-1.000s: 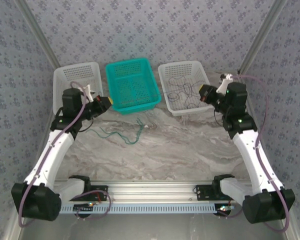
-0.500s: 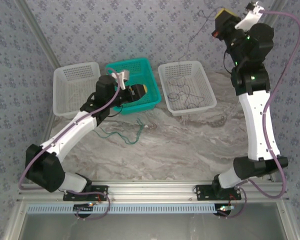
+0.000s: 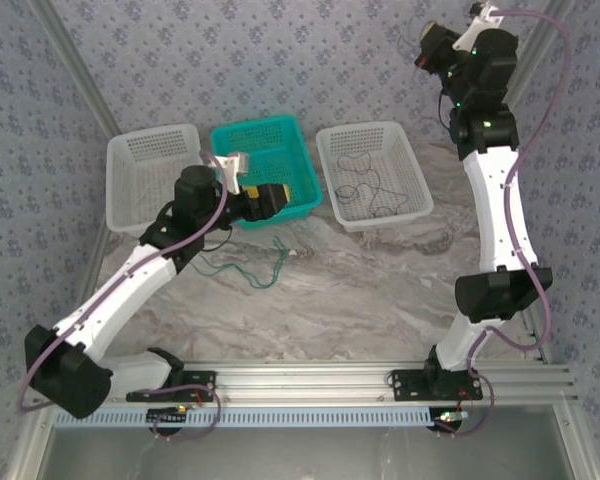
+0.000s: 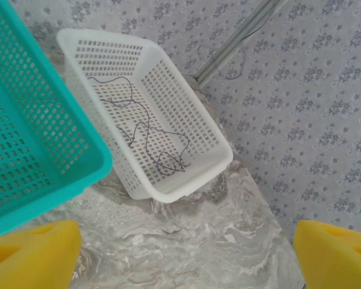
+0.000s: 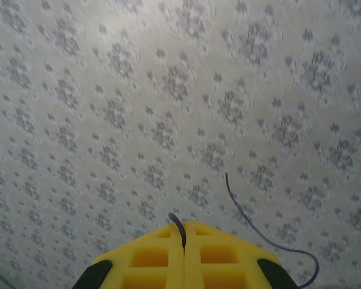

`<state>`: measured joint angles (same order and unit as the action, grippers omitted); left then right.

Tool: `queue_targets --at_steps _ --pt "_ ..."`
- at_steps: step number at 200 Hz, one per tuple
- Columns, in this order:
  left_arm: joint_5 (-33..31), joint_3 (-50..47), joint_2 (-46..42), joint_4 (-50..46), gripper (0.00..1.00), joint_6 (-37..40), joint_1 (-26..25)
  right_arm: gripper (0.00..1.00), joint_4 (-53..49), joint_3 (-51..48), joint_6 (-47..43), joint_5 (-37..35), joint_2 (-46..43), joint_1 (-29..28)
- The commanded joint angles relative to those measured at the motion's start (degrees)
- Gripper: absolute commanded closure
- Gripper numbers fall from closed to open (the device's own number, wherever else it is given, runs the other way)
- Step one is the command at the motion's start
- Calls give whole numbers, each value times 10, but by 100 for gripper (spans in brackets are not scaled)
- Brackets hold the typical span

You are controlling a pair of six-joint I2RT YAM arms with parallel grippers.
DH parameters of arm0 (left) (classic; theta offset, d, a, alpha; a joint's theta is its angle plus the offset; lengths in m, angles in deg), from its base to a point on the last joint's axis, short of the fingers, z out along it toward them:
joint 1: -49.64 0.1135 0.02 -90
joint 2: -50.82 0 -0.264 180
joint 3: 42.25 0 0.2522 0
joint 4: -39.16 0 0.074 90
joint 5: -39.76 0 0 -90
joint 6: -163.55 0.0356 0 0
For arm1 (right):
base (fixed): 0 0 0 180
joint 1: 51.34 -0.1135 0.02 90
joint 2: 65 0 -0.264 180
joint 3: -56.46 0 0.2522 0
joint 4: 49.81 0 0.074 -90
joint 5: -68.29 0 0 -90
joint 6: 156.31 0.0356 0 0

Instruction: Untangle the cables

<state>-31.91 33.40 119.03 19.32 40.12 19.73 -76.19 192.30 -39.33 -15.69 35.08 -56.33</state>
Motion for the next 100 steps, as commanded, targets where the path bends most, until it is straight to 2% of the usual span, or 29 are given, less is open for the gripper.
queue_targets --at_steps 1,65,100 --pt "-39 -15 -30 -45 7 41 -1 100 14 -35 14 17 -16 0" --pt "-35 -22 -19 -28 1 29 -1 100 -18 -89 -10 32 -26 -18" --pt "-55 -24 -28 -34 1 30 -1 100 -35 -200 -30 22 -32 -42"
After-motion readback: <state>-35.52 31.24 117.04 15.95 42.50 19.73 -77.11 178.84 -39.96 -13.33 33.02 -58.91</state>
